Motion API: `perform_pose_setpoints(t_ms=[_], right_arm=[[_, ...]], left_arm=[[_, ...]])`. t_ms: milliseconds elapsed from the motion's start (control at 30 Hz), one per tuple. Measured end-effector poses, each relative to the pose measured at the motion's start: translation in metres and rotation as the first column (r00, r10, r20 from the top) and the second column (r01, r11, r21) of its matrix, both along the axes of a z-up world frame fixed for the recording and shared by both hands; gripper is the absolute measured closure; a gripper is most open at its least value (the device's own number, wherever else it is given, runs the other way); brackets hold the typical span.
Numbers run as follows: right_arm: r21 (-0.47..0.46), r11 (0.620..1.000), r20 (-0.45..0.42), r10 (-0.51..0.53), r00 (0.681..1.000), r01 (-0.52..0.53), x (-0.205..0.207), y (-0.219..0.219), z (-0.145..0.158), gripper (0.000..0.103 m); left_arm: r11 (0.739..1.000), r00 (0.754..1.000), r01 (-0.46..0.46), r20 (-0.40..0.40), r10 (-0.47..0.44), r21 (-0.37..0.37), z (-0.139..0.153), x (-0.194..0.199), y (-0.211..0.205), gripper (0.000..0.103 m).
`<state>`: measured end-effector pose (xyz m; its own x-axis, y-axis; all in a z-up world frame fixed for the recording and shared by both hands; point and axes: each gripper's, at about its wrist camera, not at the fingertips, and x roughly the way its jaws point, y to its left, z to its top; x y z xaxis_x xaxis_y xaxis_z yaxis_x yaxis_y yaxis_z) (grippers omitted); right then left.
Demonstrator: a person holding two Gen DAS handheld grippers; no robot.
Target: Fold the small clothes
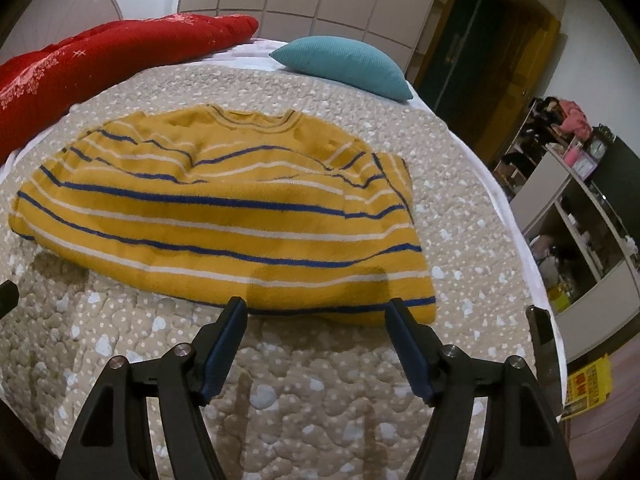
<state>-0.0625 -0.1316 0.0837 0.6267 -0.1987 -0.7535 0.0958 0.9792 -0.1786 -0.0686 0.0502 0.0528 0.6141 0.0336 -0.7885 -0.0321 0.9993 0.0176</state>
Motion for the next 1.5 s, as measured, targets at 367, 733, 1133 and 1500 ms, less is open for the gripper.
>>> perform_pose_setpoints(t_ms=[367, 733, 1133, 1500], right_arm=[[-0.008, 1.000, -0.004, -0.012, 1.000, 0.012, 0.001, 0.000, -0.002, 0.026], [-0.010, 1.000, -0.030, -0.014, 0.999, 0.014, 0.006, -0.001, -0.011, 0.026], [-0.013, 1.000, -0.058, -0.012, 0.998, 0.011, 0.010, 0.001, -0.020, 0.025], [0.009, 1.000, -0.041, 0.018, 0.999, -0.017, 0.018, 0.015, -0.014, 0.024]], left_arm=[[1.000, 1.000, 0.003, -0.010, -0.003, -0.003, -0.004, 0.002, -0.002, 0.026], [1.000, 1.000, -0.002, -0.025, 0.002, -0.010, -0.011, 0.006, 0.002, 0.026], [0.999, 0.999, -0.017, -0.036, 0.016, -0.027, -0.019, 0.011, 0.011, 0.026], [0.997, 0.999, -0.051, -0.018, 0.050, -0.062, -0.019, 0.011, 0.034, 0.026]])
